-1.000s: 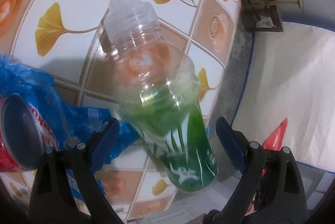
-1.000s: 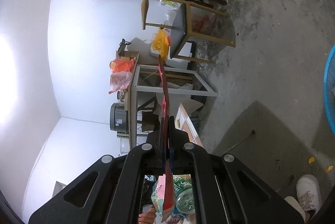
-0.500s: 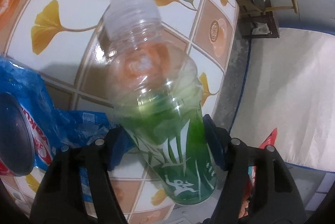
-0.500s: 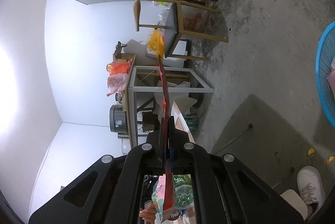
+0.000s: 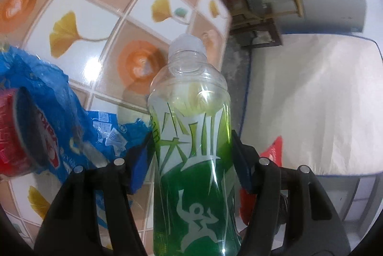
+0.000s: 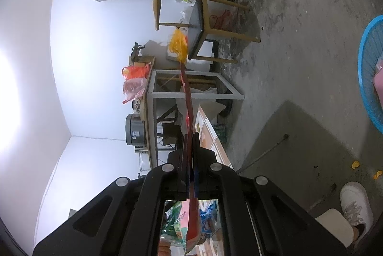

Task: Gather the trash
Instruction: 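Grasp the green plastic bottle with the left tool while the right tool holds the snack bag, then carry the green bottle and red snack bag over the blue wastebasket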

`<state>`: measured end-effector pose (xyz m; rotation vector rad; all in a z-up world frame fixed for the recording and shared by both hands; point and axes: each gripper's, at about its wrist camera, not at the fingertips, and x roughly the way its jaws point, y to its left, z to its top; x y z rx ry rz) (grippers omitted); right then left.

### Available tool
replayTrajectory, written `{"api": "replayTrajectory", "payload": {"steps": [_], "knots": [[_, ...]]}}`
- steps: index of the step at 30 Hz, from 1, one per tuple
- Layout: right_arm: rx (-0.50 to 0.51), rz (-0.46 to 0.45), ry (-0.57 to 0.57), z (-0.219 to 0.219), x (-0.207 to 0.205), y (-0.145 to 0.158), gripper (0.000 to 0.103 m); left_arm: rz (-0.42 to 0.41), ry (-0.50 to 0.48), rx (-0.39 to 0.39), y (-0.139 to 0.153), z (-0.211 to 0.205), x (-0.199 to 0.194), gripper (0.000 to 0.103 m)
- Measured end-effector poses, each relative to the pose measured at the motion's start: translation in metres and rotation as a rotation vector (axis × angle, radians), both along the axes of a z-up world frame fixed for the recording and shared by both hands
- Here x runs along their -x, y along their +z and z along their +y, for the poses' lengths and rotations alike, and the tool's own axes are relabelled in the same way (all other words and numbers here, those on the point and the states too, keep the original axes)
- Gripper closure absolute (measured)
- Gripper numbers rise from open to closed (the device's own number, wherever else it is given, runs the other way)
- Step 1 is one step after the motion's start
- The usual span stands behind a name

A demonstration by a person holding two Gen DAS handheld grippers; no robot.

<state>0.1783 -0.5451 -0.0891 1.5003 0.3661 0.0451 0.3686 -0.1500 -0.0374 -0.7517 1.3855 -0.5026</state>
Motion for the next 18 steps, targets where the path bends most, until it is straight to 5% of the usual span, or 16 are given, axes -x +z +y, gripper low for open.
{"api": "replayTrajectory", "payload": {"steps": [18], "knots": [[0.023,-0.023,-0.009,0.001,0.031,0.011,0.101,-0.141,-0.122,0.089,0.067,-0.003,0.060,0.045]]}}
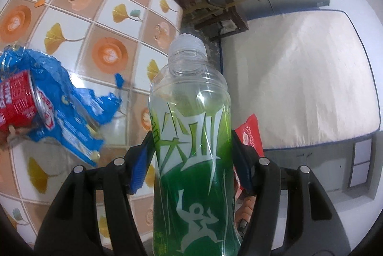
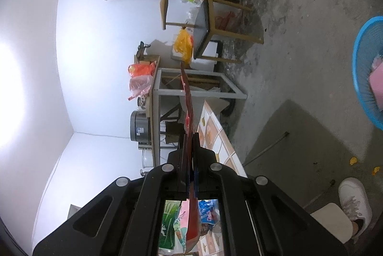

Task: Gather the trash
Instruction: 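Carry the green bottle and red snack bag over the blue wastebasket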

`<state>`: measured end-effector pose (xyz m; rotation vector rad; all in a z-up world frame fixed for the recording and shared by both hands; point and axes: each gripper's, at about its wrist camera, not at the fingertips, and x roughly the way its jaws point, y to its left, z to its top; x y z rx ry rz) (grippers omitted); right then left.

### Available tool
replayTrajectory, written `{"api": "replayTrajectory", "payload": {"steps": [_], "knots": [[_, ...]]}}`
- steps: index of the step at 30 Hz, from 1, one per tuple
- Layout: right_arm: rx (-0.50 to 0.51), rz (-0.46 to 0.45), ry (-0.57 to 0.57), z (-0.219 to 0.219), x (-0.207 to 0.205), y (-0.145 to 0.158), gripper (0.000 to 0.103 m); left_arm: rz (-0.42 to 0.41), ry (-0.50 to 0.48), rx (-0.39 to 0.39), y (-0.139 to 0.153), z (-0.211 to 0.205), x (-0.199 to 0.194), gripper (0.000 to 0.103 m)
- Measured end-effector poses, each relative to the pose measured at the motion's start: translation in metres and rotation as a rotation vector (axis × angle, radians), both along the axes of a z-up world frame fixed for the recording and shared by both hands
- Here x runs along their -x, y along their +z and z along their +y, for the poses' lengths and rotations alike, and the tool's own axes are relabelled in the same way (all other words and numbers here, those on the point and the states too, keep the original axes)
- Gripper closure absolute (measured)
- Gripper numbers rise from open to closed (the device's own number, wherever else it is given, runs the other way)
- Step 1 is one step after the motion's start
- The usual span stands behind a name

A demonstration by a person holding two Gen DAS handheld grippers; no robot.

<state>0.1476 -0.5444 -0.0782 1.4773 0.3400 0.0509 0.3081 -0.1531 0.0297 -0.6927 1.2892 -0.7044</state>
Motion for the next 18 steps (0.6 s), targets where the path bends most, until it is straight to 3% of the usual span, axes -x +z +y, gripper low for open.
{"api": "replayTrajectory", "payload": {"steps": [9,18], "knots": [[0.066,0.067,-0.144,-0.040,0.089,-0.006,0.101,-0.036,-0.162,0.009,0.009,-0.077,0.039,0.045],[0.191,0.306,-0.289,-0.085,0.172,-0.037,0.101,0.008,-0.355,-0.040,-0.031,-0.201,0.077,0.045]]}}
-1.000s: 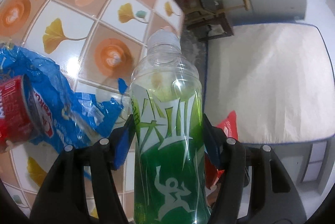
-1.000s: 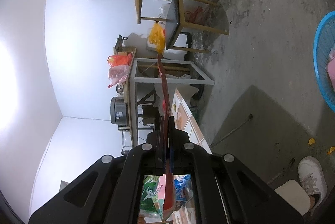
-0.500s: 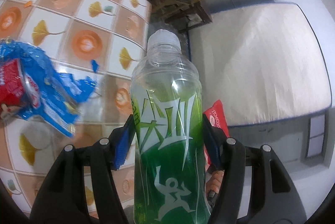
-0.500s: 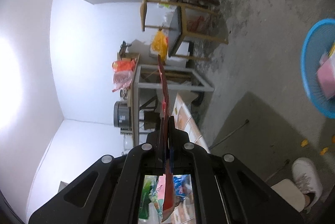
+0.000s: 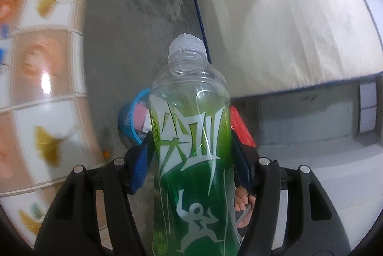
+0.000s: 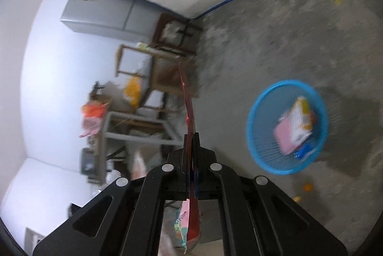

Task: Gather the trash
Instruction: 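Carry the green bottle and red snack bag over the blue wastebasket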

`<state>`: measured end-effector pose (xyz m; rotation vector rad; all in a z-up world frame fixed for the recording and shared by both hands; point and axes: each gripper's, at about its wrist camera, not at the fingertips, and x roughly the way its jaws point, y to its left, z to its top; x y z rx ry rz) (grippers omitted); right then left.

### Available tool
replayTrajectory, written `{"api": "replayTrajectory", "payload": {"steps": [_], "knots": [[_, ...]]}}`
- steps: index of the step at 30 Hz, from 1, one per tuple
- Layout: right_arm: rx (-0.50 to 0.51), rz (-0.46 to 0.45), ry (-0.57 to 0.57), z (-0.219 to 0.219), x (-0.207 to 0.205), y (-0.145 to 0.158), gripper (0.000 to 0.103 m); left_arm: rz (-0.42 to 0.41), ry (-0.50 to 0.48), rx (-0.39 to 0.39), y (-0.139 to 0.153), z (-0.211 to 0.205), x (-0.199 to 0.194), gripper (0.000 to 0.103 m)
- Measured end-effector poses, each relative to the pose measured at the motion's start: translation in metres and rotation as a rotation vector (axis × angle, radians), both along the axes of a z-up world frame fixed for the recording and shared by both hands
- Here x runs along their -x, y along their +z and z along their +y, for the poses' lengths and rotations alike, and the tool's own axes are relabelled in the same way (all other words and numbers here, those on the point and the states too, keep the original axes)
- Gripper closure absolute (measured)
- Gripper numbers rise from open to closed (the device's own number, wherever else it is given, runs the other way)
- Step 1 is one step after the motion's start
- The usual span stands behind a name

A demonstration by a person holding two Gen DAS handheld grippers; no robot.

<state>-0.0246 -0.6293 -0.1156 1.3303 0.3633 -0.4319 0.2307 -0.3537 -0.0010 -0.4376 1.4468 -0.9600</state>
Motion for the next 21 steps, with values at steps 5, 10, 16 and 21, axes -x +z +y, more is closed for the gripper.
{"api": "replayTrajectory", "payload": {"steps": [5,10,16,21], "knots": [[0.023,0.111,-0.026,-0.016,0.012,-0.024,0.101,0.032,-0.087,-0.052,-0.042,-0.069,0.012,0.045],[0.028,0.214,-0.031,-0.033,0.008,-0.058,0.101,0.082,-0.141,-0.149,-0.099,-0.131,0.018,0.045],[0.067,0.311,-0.030,-0.053,-0.019,-0.081,0.101,-0.011,-0.227,-0.243,-0.134,-0.197,0.019,0.044],[0.100,0.423,0.051,-0.072,-0.058,-0.117,0.089,-0.119,-0.231,-0.311,-0.145,-0.211,0.012,0.028]]}}
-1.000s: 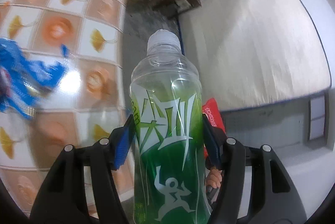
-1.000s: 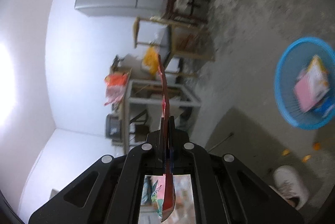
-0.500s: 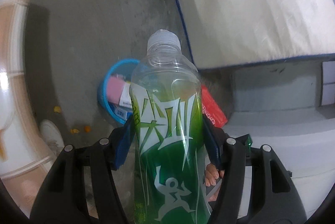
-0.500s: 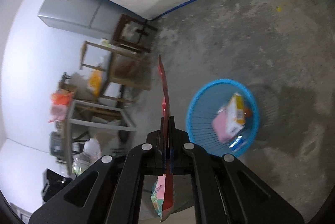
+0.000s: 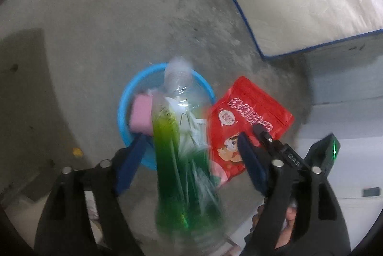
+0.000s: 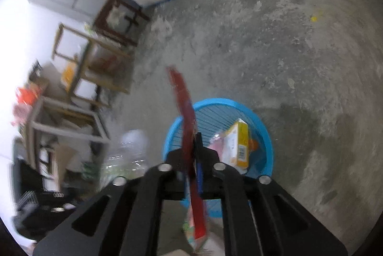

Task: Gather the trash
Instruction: 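Carry the green bottle and red snack bag over the blue wastebasket, then open both tools to drop the bottle and snack bag into the wastebasket, then move both open tools back to the table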

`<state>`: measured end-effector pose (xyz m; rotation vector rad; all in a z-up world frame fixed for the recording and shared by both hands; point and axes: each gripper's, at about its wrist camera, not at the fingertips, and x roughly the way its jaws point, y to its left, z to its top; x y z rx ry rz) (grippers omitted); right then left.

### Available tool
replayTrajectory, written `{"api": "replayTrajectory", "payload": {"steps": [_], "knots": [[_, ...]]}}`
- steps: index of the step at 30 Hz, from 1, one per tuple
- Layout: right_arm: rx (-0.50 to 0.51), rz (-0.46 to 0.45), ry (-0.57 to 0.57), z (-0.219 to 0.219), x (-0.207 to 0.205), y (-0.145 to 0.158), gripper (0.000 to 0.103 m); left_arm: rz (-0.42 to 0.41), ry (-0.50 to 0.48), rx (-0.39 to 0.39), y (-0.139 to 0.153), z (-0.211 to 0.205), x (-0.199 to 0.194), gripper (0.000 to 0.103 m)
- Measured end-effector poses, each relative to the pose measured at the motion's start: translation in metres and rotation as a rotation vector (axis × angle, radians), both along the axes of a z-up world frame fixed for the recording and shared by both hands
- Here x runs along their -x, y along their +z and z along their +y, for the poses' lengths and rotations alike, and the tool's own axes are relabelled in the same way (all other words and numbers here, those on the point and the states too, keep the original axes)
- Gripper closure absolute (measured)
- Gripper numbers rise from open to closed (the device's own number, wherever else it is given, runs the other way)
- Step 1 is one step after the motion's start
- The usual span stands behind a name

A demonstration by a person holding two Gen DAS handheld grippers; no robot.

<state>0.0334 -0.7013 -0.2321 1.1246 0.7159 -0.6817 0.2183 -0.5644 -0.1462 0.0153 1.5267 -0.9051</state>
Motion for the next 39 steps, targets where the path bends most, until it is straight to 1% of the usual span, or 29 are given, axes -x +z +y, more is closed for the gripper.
{"api": "replayTrajectory", "payload": {"steps": [1,2,4,5,9,10,15,17,20,23,25,27,29,31,34,37,39], "knots": [[0.008,0.034,0.011,-0.001,-0.005,-0.006,0.075,0.004,0.003,0.003,0.000,0.003,-0.002,0.028],[0.009,0.067,0.022,-0.003,-0.009,-0.014,0.067,0.019,0.007,0.008,0.000,0.009,-0.004,0.028],[-0.011,0.106,0.027,-0.004,-0.011,-0.030,0.067,0.032,0.011,0.017,0.004,0.018,-0.007,0.028],[-0.012,0.115,0.026,-0.003,-0.011,-0.033,0.067,0.026,0.013,0.026,0.012,0.028,-0.007,0.028],[0.022,0.134,0.022,0.001,-0.002,-0.030,0.067,-0.019,0.006,0.108,0.052,0.058,-0.012,0.028],[0.021,0.132,0.014,0.001,0.002,-0.028,0.067,-0.033,0.009,0.123,0.059,0.067,-0.014,0.028],[0.035,0.113,-0.015,0.008,0.022,-0.019,0.067,-0.110,0.036,0.219,0.114,0.120,-0.017,0.025],[0.037,0.099,-0.012,0.014,0.030,-0.014,0.067,-0.149,0.049,0.250,0.134,0.147,-0.014,0.023],[0.047,0.083,0.006,0.029,0.040,-0.005,0.067,-0.244,0.080,0.292,0.166,0.195,-0.006,0.022],[0.053,0.056,0.024,0.046,0.051,0.008,0.067,-0.339,0.108,0.318,0.190,0.243,0.006,0.020],[0.055,0.024,0.029,0.061,0.061,0.020,0.067,-0.397,0.126,0.326,0.201,0.274,0.015,0.020],[0.058,0.001,0.035,0.073,0.066,0.029,0.067,-0.432,0.155,0.326,0.205,0.301,0.020,0.020],[0.058,-0.025,0.053,0.092,0.071,0.041,0.067,-0.450,0.187,0.331,0.208,0.328,0.025,0.019],[0.058,-0.042,0.092,0.114,0.070,0.053,0.067,-0.472,0.231,0.324,0.211,0.365,0.028,0.019],[0.067,-0.056,0.157,0.141,0.063,0.070,0.067,-0.499,0.309,0.318,0.210,0.413,0.032,0.017],[0.077,-0.074,0.216,0.170,0.049,0.091,0.067,-0.519,0.382,0.311,0.204,0.447,0.034,0.015],[0.085,-0.087,0.263,0.193,0.035,0.106,0.067,-0.551,0.437,0.293,0.202,0.473,0.038,0.014]]}}
